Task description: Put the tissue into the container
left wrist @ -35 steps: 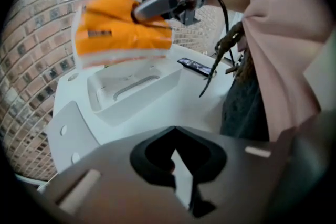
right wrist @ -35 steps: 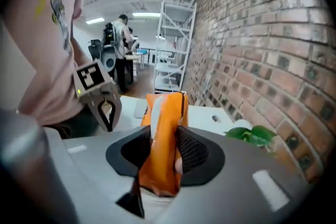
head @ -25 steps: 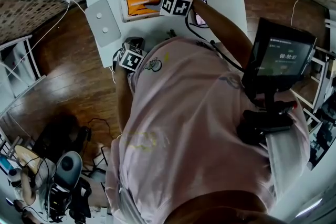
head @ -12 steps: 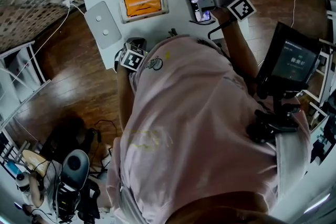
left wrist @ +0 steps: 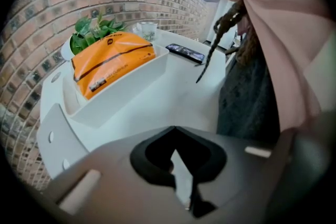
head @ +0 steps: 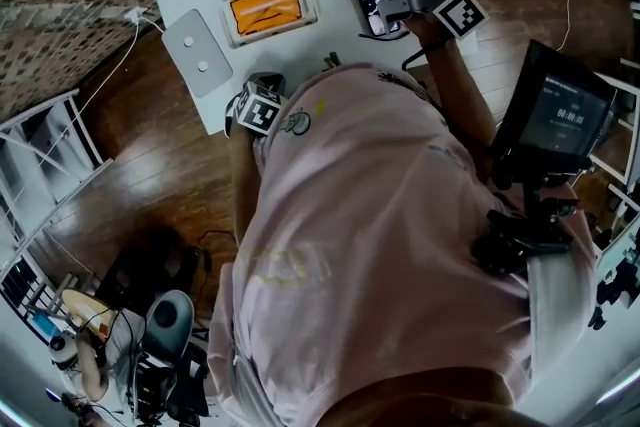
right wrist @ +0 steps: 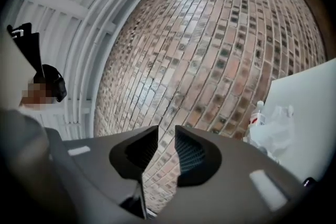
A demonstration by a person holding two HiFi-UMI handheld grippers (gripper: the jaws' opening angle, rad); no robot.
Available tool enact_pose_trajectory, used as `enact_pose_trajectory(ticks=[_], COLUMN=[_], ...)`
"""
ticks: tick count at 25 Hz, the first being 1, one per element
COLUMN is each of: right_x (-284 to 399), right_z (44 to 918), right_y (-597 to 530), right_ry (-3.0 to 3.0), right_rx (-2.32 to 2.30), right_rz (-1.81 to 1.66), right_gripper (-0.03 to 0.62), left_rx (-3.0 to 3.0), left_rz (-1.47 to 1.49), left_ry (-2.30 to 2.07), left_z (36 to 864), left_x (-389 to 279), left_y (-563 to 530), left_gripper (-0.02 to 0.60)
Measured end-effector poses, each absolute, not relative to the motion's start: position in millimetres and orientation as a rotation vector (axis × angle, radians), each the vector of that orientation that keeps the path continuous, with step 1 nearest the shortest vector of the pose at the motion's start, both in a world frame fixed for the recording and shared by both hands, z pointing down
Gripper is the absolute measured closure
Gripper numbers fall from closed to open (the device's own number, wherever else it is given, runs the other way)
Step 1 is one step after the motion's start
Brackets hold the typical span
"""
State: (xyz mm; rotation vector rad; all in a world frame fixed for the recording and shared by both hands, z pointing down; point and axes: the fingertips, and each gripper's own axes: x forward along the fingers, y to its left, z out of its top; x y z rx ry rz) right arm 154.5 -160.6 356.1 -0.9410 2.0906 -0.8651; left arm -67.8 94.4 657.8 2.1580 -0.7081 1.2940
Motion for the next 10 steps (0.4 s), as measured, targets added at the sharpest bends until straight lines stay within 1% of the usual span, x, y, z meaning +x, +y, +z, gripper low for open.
enact_pose_trajectory(ticks=[5,10], right_x=[188,192], right_z=[346,341], right_y=[-163,-162], right_ry=[1.993,1.967], right_rx=[-0.944,-0.910], right_rz=[-0.854,-0.848], right_gripper=[0.503,0.503], left_rx=[2.144,2.136], left_rz=[1.281,1.286], left_ry=[-0.739,-0.730], left_z=[660,659], left_x=[-63,-60], left_y=[92,90], left_gripper=[0.577,0.577])
